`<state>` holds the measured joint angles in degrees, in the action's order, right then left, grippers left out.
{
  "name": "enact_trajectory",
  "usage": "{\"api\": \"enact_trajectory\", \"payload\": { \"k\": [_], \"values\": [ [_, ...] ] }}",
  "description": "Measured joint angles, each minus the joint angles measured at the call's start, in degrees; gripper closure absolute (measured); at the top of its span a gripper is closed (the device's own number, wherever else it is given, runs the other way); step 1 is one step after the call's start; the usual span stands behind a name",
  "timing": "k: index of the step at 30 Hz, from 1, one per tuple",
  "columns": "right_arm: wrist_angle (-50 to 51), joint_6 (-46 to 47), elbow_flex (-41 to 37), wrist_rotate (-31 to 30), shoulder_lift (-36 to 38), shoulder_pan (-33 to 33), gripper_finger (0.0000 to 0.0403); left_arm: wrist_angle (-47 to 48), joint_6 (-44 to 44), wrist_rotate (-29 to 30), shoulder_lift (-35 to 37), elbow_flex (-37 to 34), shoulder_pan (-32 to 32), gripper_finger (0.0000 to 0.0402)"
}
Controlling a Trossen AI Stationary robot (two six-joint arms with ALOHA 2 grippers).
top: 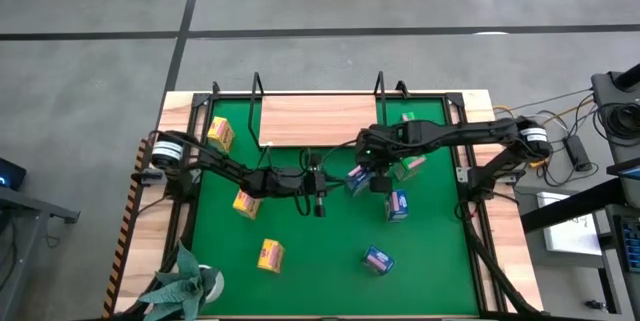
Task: Stack cereal on shelf
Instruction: Put the middle blue cereal box on the shelf
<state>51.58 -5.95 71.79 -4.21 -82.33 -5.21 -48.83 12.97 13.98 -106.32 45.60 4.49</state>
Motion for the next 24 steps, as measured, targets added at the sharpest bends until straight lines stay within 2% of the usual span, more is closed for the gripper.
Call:
{"api": "enact_trajectory", "payload": {
  "k": [6,11,15,24],
  "values": [
    [-0.4,-0.3,0.0,0.5,3.2,0.0,0.0393,2.6,0.9,-0.1,2.6,0.0,0.5,0.0401],
    [-2.9,-2.5,0.0,7.5,3.9,0.0,0.037,4.4,2.8,-0.2,5.8,0.0,1.8,0.0401],
    [-5.2,-3.9,0.0,10.7,2.8,0.0,0.0313,6.6,4.4,-0.4,8.9,-0.1,3.0,0.0401],
    [-5.6,-6.9,0.0,10.7,-1.5,0.0,0.0151,11.4,4.7,-0.4,15.2,-0.5,4.2,0.0402]
  ]
}}
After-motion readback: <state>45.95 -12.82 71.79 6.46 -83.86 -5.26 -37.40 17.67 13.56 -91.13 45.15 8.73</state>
